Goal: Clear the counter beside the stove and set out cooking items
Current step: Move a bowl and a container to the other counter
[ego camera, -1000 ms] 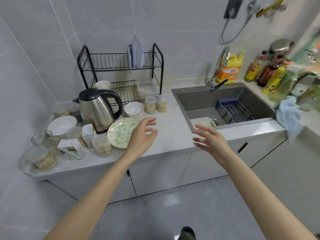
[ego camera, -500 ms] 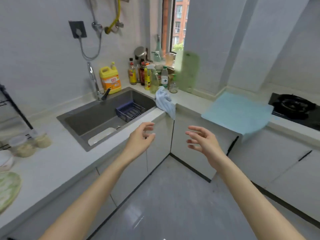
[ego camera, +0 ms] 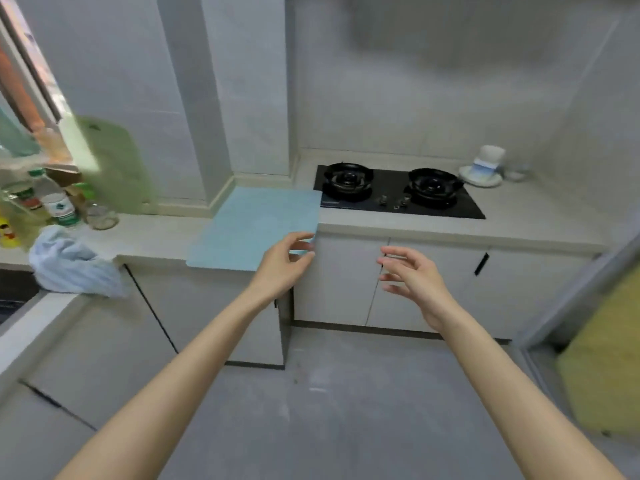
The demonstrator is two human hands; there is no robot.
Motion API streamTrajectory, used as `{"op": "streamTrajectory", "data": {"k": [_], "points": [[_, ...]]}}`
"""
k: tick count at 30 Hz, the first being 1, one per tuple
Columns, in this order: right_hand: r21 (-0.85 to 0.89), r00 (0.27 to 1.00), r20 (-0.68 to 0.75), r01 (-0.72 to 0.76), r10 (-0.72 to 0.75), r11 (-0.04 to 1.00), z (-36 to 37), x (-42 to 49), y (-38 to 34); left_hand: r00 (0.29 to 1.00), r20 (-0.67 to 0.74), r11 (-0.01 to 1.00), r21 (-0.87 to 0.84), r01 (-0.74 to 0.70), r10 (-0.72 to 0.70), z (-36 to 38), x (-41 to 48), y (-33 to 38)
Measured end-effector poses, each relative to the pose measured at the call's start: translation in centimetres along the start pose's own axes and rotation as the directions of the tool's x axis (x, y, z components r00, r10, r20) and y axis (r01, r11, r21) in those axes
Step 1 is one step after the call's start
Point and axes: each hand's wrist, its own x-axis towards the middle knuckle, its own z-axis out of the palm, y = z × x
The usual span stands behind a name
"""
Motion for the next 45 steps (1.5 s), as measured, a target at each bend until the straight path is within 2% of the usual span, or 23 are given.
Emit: {"op": "streamTrajectory", "data": {"k": [5,15,24,32,38,45], "points": [[0.026,0.987,-0.161,-0.002,0.006,1.0,-7.2,5.3,0.0,0.986,0.135,0.995,-0.031,-0.093,0.096,6.7,8.9,2.8],[0.038,0.922,-0.387,0.016,0.0,0.999,-19.7,19.3,-2.2,0.948,0.277,0.981,-0.156,-0.117,0.157,19.2,28.6,7.5],[0.115,0.871,-0.489,0.012,0.047,0.993,-31.5,29.4,-3.2,0.9,0.41,0.977,-0.201,-0.069,0.147,31.1,41.7,12.4],[0.127,0.88,-0.472,0.011,0.051,0.992,-43.6,38.8,-2.3,0.899,0.423,0.976,-0.217,-0.02,0.113,42.7,50.3,14.9],[0.114,0.937,-0.342,-0.032,0.069,0.993,-53.3,46.4,-3.0,0.935,0.355,0.97,-0.234,0.065,0.023,51.3,56.2,18.0],[0.115,0.962,-0.255,-0.069,0.097,0.991,-60.8,55.1,-4.2,0.946,0.312,0.946,-0.271,0.178,-0.089,57.4,62.1,19.7]]}}
